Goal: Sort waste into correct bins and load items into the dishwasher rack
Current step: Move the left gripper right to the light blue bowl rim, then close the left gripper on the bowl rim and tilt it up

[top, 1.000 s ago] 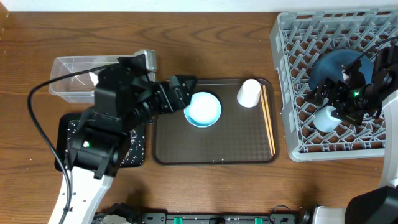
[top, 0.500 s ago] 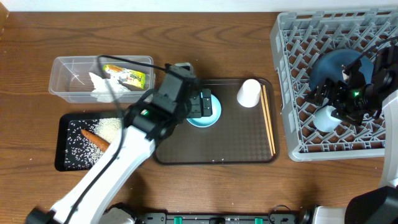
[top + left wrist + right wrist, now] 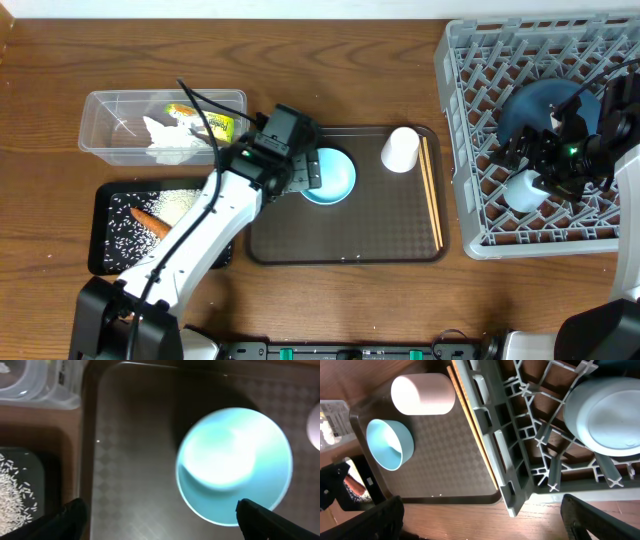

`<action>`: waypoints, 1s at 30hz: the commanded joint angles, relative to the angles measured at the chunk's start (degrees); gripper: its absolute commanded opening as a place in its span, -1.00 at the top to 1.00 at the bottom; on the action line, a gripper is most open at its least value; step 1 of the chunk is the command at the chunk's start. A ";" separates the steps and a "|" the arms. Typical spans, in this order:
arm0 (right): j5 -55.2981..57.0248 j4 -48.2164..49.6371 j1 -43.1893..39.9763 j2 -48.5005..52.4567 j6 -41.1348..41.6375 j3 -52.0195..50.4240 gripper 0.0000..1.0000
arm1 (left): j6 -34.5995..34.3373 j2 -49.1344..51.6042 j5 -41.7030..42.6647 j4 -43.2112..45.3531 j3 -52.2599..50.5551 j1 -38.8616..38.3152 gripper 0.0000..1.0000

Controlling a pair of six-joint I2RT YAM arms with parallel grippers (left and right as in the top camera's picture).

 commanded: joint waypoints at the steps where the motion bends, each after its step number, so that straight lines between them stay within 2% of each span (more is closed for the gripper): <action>1: -0.61 -0.02 -0.37 -0.11 0.02 0.76 -0.99 | -0.94 1.62 -1.44 0.07 -1.84 0.20 -0.96; 8: -0.61 -0.02 -0.37 -0.11 0.02 0.76 -0.99 | -0.92 4.28 5.51 3.54 -1.99 0.13 -0.98; 10: -0.61 -0.02 -0.37 -0.11 0.02 0.76 -0.98 | -0.94 5.03 5.66 4.37 -1.99 0.13 -0.88; 20: -0.61 -0.02 -0.37 -0.11 0.02 0.79 -0.99 | -3.19 12.44 5.66 4.61 -1.99 0.13 -0.72; 23: -0.61 -0.02 -0.37 -0.11 0.02 0.79 -0.99 | -3.98 14.49 5.68 4.98 -1.99 0.13 -0.54; 26: -0.59 -0.02 -0.39 -0.11 0.02 0.76 -0.99 | -3.98 14.88 5.68 5.73 -1.97 0.13 -0.14; 30: -0.61 -0.04 -0.39 -0.11 0.02 0.76 -0.99 | -3.98 14.29 5.68 6.80 -1.75 0.13 0.22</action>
